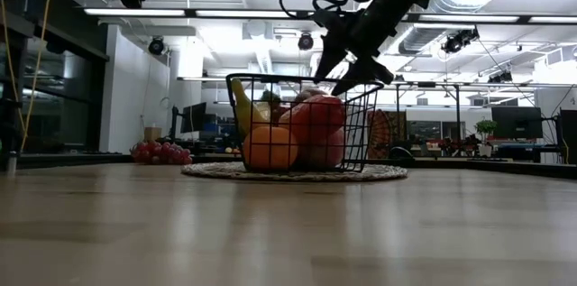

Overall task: Build produce basket
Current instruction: Put the green lime into the black wire basket

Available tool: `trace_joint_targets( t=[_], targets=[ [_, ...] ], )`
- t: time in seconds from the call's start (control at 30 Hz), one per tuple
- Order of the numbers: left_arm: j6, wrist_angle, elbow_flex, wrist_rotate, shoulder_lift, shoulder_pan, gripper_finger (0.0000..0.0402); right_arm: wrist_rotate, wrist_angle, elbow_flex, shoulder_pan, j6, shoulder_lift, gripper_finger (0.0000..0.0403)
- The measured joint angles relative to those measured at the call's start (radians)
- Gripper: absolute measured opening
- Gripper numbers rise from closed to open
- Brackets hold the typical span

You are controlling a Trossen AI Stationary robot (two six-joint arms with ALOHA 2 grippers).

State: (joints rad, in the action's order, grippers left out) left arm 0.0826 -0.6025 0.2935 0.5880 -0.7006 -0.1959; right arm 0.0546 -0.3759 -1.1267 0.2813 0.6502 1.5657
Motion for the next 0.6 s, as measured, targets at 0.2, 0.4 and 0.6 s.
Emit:
trace_joint_targets(
  t=[0.2, 0.4, 0.6],
  targets=[
    [0.0, 0.0, 0.0, 0.0, 0.0, 0.0, 0.0314, -0.047, -0.028, 0.0, 0.0, -0.001, -0.046, 0.0242],
    [0.006, 0.003, 0.0, 0.0, 0.0, 0.0, 0.0314, -0.014, -0.166, 0.001, -0.012, -0.108, -0.19, 0.0244],
    [0.002, 0.04, 0.0, 0.0, 0.0, 0.0, 0.0314, 0.146, -0.277, 0.1, -0.125, -0.202, -0.337, 0.0244]
  ],
)
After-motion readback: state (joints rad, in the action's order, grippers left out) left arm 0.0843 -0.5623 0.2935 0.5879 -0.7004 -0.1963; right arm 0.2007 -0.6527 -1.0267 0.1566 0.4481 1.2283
